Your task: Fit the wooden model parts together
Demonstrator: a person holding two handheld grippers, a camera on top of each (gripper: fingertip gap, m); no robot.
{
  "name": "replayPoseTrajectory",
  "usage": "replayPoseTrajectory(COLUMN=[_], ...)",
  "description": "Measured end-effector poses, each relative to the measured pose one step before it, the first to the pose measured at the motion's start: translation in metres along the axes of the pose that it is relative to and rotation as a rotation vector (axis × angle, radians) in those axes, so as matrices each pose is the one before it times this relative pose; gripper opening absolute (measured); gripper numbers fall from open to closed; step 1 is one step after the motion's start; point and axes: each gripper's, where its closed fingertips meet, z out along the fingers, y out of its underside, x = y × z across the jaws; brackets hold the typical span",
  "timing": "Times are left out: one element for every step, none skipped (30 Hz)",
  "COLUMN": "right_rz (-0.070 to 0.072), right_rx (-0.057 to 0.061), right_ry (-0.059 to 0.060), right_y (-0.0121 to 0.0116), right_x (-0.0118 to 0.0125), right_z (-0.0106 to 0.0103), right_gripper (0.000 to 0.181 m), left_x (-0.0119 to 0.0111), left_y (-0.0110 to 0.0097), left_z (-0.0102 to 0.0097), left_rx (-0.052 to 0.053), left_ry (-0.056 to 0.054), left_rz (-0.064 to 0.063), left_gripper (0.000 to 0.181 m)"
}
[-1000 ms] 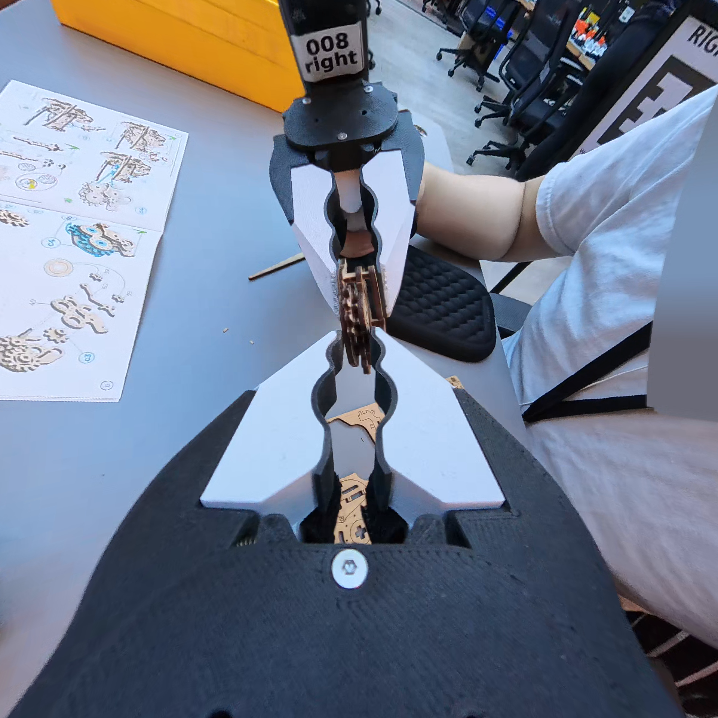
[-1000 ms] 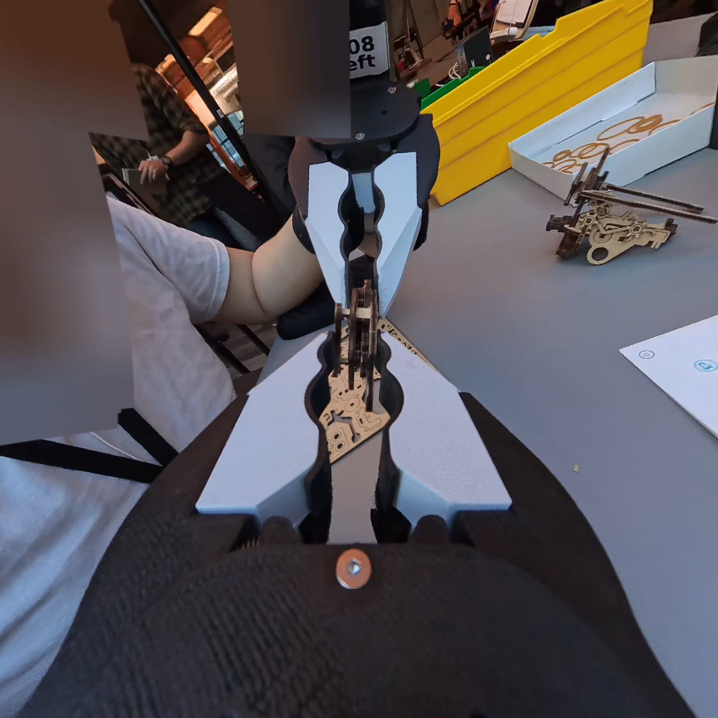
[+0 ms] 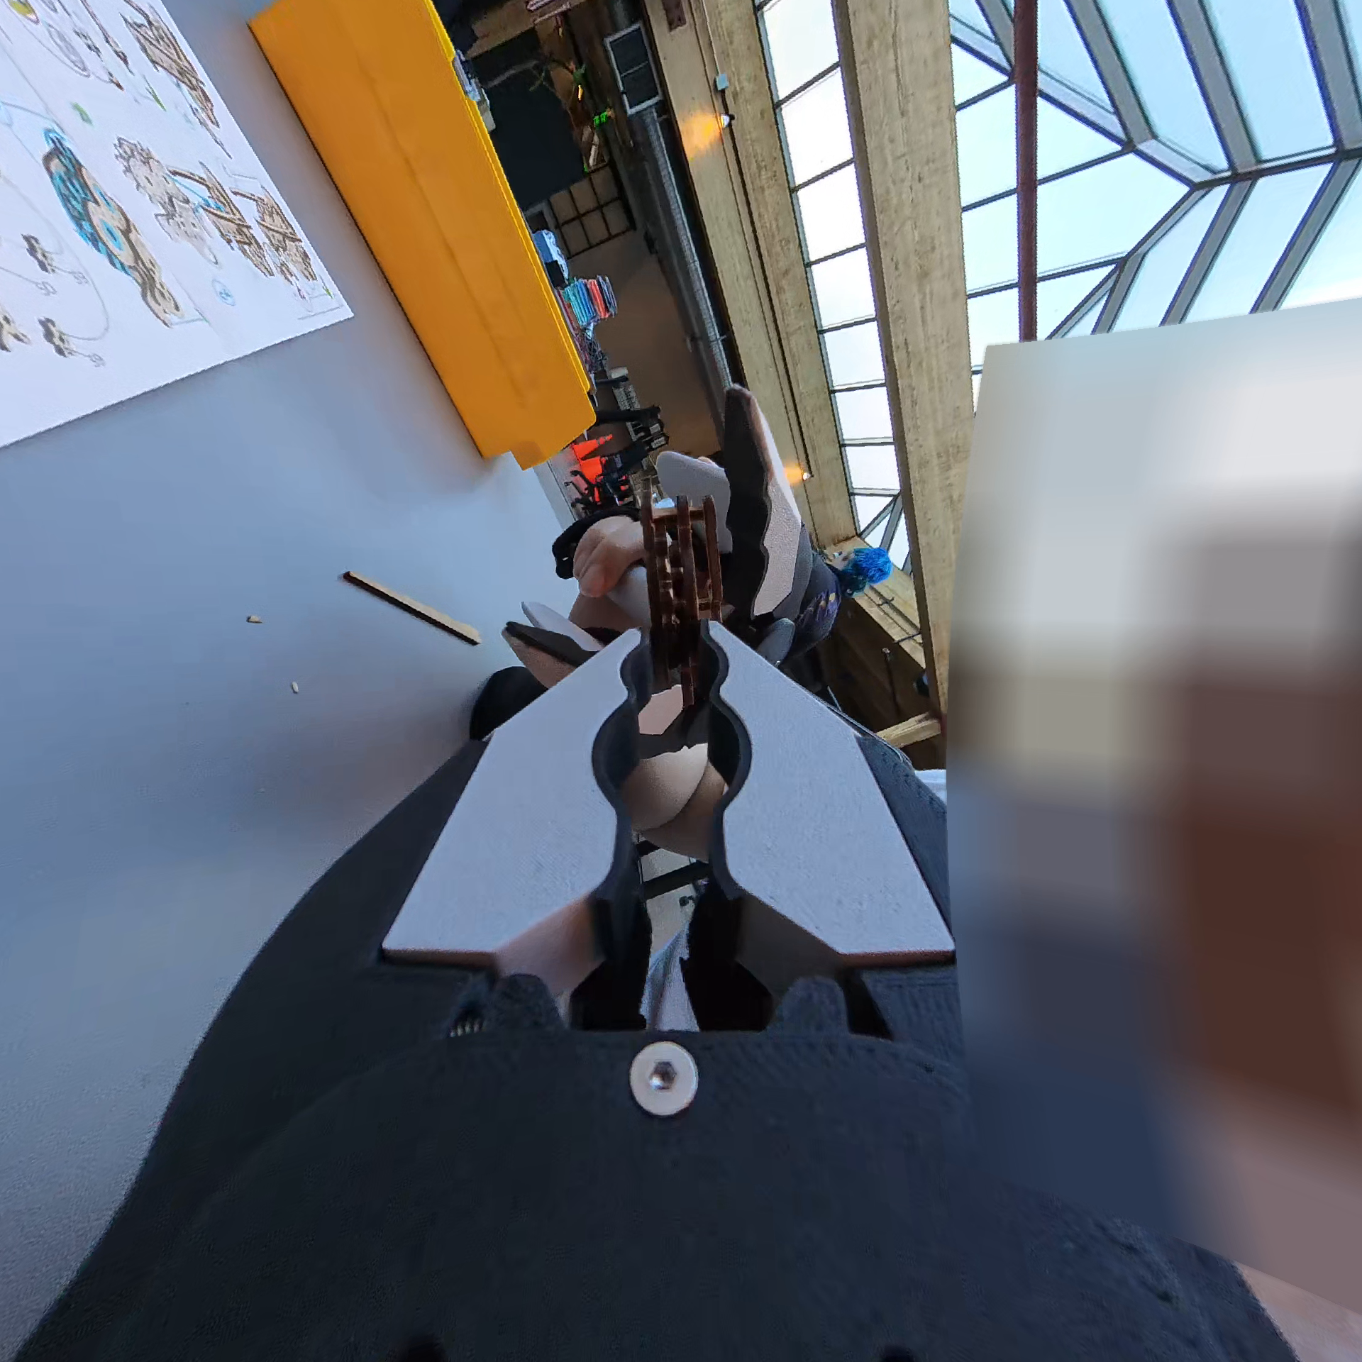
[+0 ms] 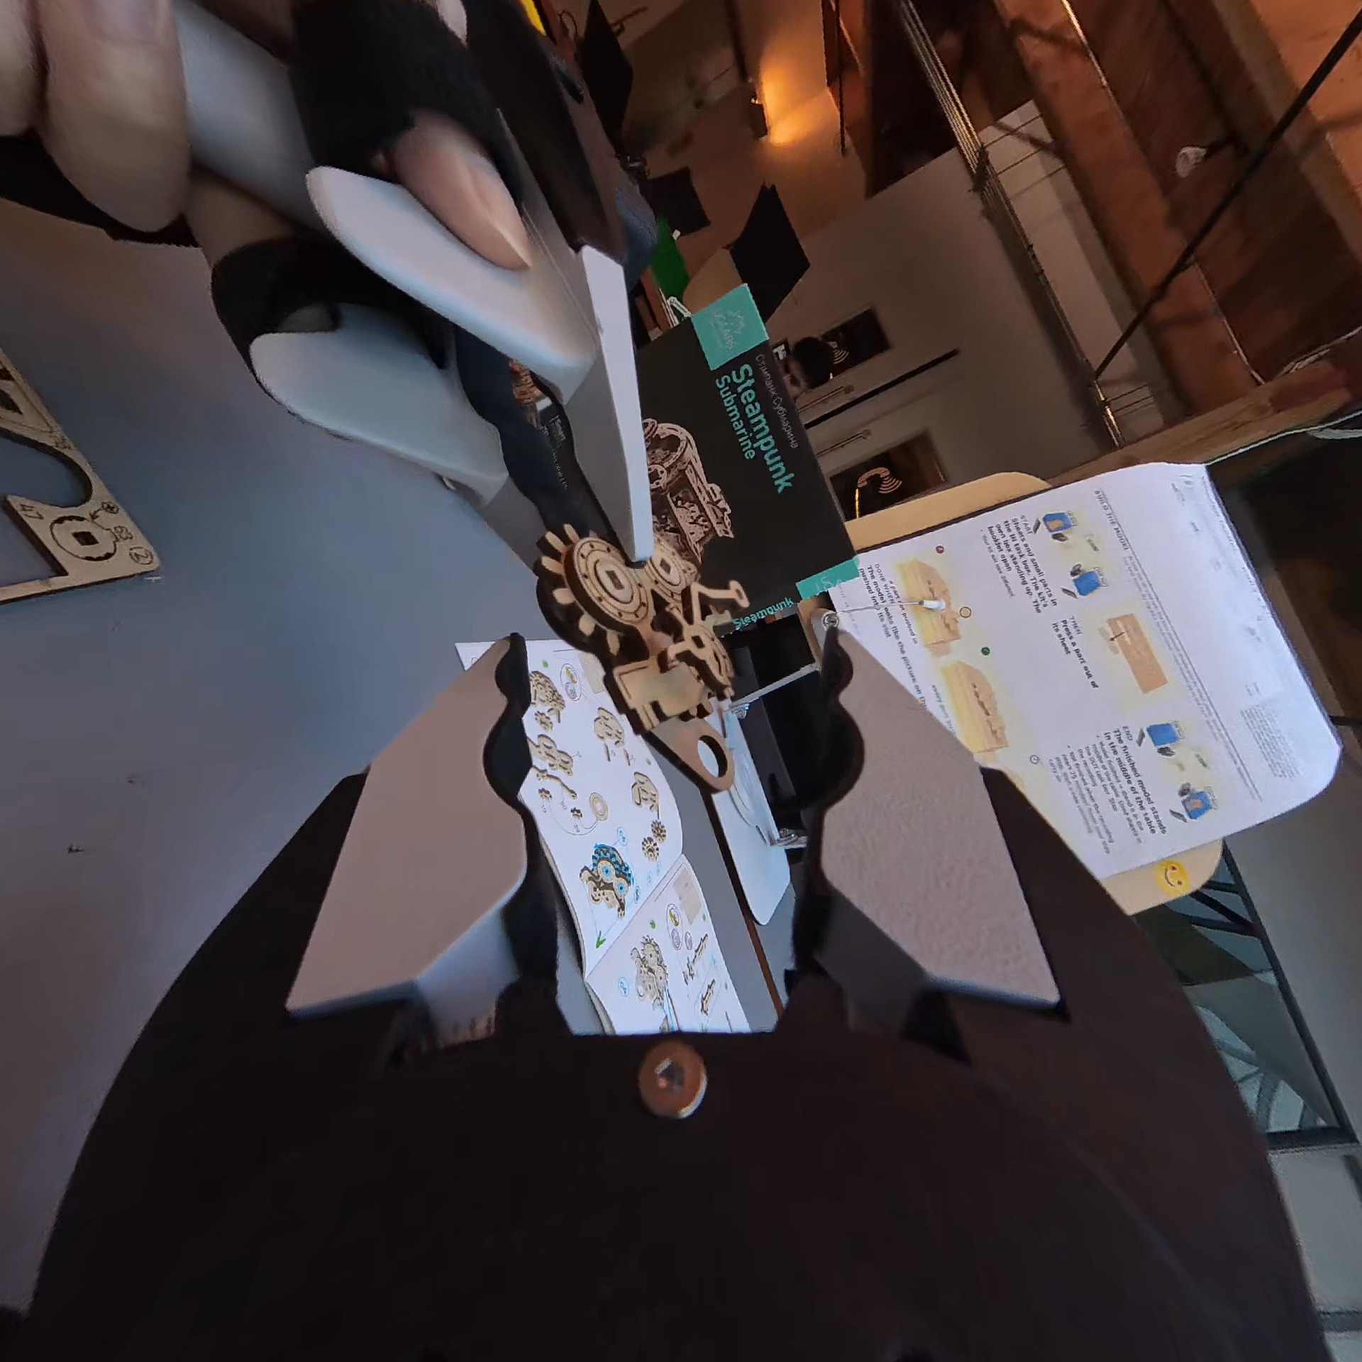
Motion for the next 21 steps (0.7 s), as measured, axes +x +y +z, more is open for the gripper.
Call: replayPoseTrajectory(right_rz=[0.0061, 0.0194, 0.0545, 0.0880, 0.1057, 0.1173, 0.1326, 0.1495, 0.1603, 0.1611, 0.1467, 0.1212, 0.0821, 0.0468, 0.0209, 0.0060, -0.0009, -0.0047, -0.0050, 0.0046, 0.0034], right_rx=[-0.0095, -0.0071, -0.0046, 0.0011, 0.0065, 0.0154, 0.0322, 0.0458, 0.0486, 0.0455, 0.0490, 0.0416, 0.0293, 0.0121, -0.0152, -0.0297, -0.0301, -0.0180, -0.0042, -0.0060, -0.0024], right_ry=[-0.0121, -0.0119, -0.0215, -0.0387, -0.0488, -0.0609, -0.0768, -0.1064, -0.1326, -0.1008, -0.0905, -0.0943, -0.0680, -0.0447, -0.0423, -0.0355, -0.0137, -0.0067, -0.0165, 0.0024, 0.0098], right_y=[0.00133, 0.00200, 0.00275, 0.00302, 0.00277, 0.00107, -0.00184, -0.00533, -0.00737, -0.00697, -0.00686, -0.00520, -0.00268, 0.00040, 0.00414, 0.00570, 0.00520, 0.00333, 0.00129, 0.00152, 0.00082], right_x=[-0.00213, -0.00153, -0.00091, -0.00091, -0.00010, -0.00008, -0.00077, -0.00417, -0.00781, -0.00381, -0.00375, -0.00671, -0.00535, -0.00450, -0.00634, -0.00681, -0.00412, -0.00308, -0.00451, -0.00057, 0.00149], right_z=[0.00120, 0.00043, -0.00017, -0.00091, -0.00170, -0.00262, -0.00346, -0.00369, -0.00409, -0.00355, -0.00304, -0.00183, -0.00023, 0.00187, 0.00377, 0.00504, 0.00498, 0.00422, 0.00298, 0.00192, 0.00033], right_gripper=[0.078, 0.077, 0.076, 0.076, 0.076, 0.077, 0.075, 0.075, 0.076, 0.080, 0.082, 0.081, 0.078, 0.076, 0.074, 0.067, 0.060, 0.053, 0.045, 0.042, 0.033], left_x=[-0.00117, 0.00003, 0.00411, 0.00371, 0.00281, 0.00362, 0.00073, 0.00093, 0.00405, 0.00468, 0.00605, 0.00666, 0.00456, 0.00315, 0.00212, 0.00041, -0.00035, 0.00117, 0.00129, 0.00127, 0.00287], left_y=[-0.00039, -0.00136, -0.00376, -0.00425, -0.00346, -0.00323, -0.00296, -0.00206, -0.00145, -0.00123, -0.00109, -0.00050, 0.00081, 0.00174, 0.00238, 0.00334, 0.00386, 0.00305, 0.00271, 0.00236, 0.00029], left_z=[0.00046, 0.00017, -0.00033, -0.00096, -0.00123, -0.00118, -0.00117, -0.00070, 0.00022, 0.00103, 0.00157, 0.00210, 0.00219, 0.00223, 0.00217, 0.00183, 0.00144, 0.00136, 0.00132, 0.00120, 0.00089], left_rx=[0.0089, 0.0134, 0.0258, 0.0260, 0.0135, 0.0067, 0.0034, -0.0030, -0.0074, -0.0056, -0.0010, -0.0004, -0.0048, -0.0077, -0.0108, -0.0187, -0.0221, -0.0161, -0.0144, -0.0137, -0.0026], left_ry=[0.0006, 0.0040, 0.0254, 0.0194, 0.0096, 0.0115, -0.0118, -0.0112, 0.0079, 0.0102, 0.0166, 0.0178, 0.0029, -0.0045, -0.0076, -0.0134, -0.0147, -0.0038, -0.0032, -0.0049, 0.0055], left_rz=[-0.0080, -0.0001, 0.0093, 0.0069, 0.0192, 0.0441, 0.0487, 0.0597, 0.0672, 0.0616, 0.0643, 0.0698, 0.0662, 0.0615, 0.0532, 0.0440, 0.0420, 0.0469, 0.0466, 0.0418, 0.0299], left_gripper=[0.010, 0.010, 0.010, 0.010, 0.009, 0.009, 0.009, 0.009, 0.009, 0.009, 0.009, 0.009, 0.009, 0.009, 0.009, 0.009, 0.009, 0.009, 0.009, 0.009, 0.009])
